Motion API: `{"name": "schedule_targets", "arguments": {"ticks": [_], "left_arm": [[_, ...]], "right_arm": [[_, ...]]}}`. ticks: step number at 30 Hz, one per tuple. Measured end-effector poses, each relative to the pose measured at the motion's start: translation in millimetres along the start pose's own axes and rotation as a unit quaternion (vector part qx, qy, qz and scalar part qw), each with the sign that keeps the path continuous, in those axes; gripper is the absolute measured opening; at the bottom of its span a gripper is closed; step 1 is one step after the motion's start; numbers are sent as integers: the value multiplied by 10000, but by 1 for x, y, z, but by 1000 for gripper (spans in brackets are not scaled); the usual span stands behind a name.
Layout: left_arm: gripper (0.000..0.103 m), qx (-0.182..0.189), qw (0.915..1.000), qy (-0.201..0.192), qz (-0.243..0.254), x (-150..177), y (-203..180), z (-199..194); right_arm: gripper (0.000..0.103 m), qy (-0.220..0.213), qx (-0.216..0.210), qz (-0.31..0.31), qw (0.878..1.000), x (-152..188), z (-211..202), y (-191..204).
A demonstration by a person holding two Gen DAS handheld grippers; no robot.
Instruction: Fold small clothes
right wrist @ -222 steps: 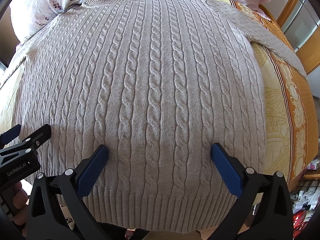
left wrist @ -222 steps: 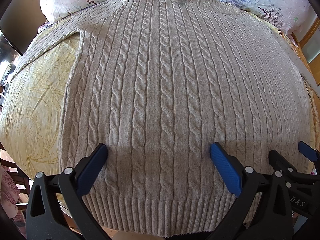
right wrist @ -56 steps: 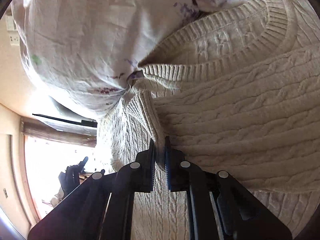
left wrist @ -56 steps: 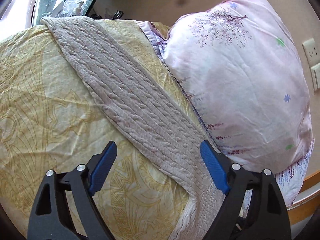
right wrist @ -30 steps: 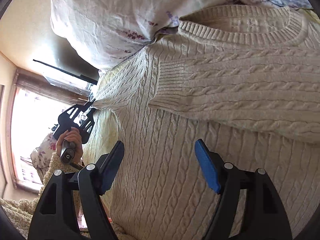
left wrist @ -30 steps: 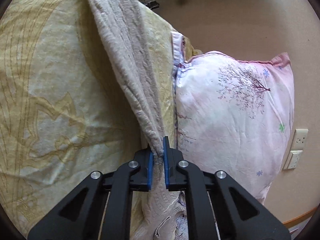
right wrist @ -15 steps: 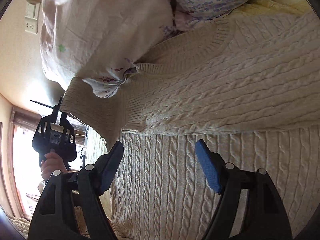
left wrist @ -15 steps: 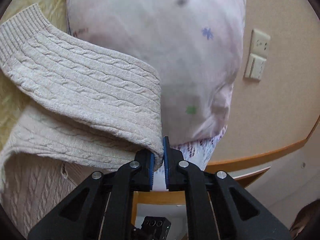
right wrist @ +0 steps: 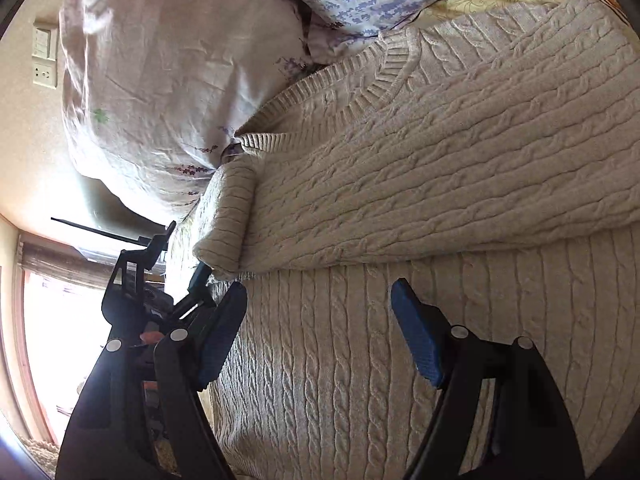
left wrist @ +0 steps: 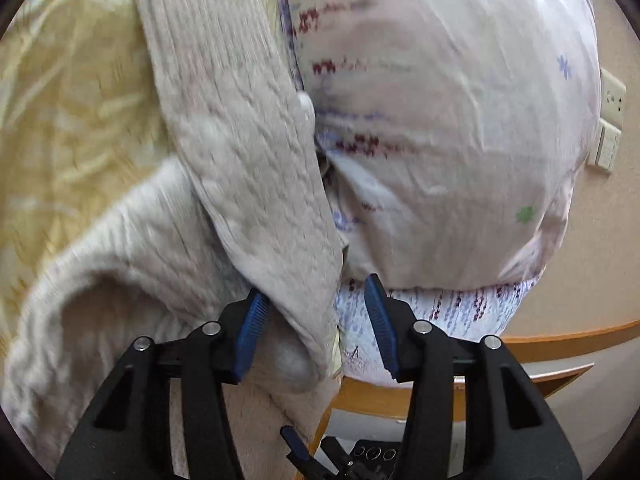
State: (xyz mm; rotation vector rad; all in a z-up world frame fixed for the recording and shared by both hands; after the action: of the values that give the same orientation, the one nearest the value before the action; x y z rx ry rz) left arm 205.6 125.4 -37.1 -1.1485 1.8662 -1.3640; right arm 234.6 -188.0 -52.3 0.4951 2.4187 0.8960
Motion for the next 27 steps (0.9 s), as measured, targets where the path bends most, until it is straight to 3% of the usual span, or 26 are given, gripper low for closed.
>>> {"name": "schedule_targets", "arguments": {"ticks": [3, 6, 7, 8, 12, 14, 15, 17, 19, 23, 27], "left_arm": [[46, -47, 9987, -328, -377, -24, 7, -7], [38, 18, 9974, -404, -603, -34, 8, -8], [27, 41, 9978, -375, -547, -32, 5, -6], [10, 134, 9987, -271, -401, -27, -2, -1], [7, 416, 9962, 257, 724, 0, -52, 18], [7, 459, 9849, 594, 1562, 26, -84, 34], [7, 433, 9745, 761, 2066, 42, -100, 44], [7, 353, 9450, 1133, 3047, 79, -127, 63], [7, 186, 9046, 1564, 3960, 124, -135, 79], [12, -267, 8040, 2404, 5432, 210, -110, 107], [19, -916, 6909, 2887, 6564, 257, -50, 110]], "right_arm": [[76, 31, -5, -71, 10000, 1, 1, 3], [76, 0, -2, -133, 9999, 0, 0, 4], [76, -11, -3, -125, 9999, 0, 0, 4], [76, -29, -3, -104, 9999, -1, -1, 3], [76, -211, 39, 2, 9998, -7, -10, -6], [76, -355, 85, 89, 9993, -13, -18, -13], [76, -463, 126, 145, 9987, -17, -24, -19], [76, -666, 201, 265, 9972, -23, -36, -31], [76, -907, 305, 465, 9943, -30, -51, -47], [76, -1311, 444, 895, 9863, -37, -78, -78], [74, -1578, 458, 1273, 9782, -42, -95, -102]]}}
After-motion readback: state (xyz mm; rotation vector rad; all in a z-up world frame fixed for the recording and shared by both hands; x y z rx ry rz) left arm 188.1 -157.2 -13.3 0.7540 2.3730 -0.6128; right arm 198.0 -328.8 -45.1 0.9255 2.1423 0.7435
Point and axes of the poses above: each gripper's, at about its wrist camera, not at the fingertips, and z roughly the way its jaws point, y to its left, x to its underside, the point moved 5 cm from there along z, roughly the way its jaws point, and after that the axes turned 10 degrees about -y, right-handed, at the moved point
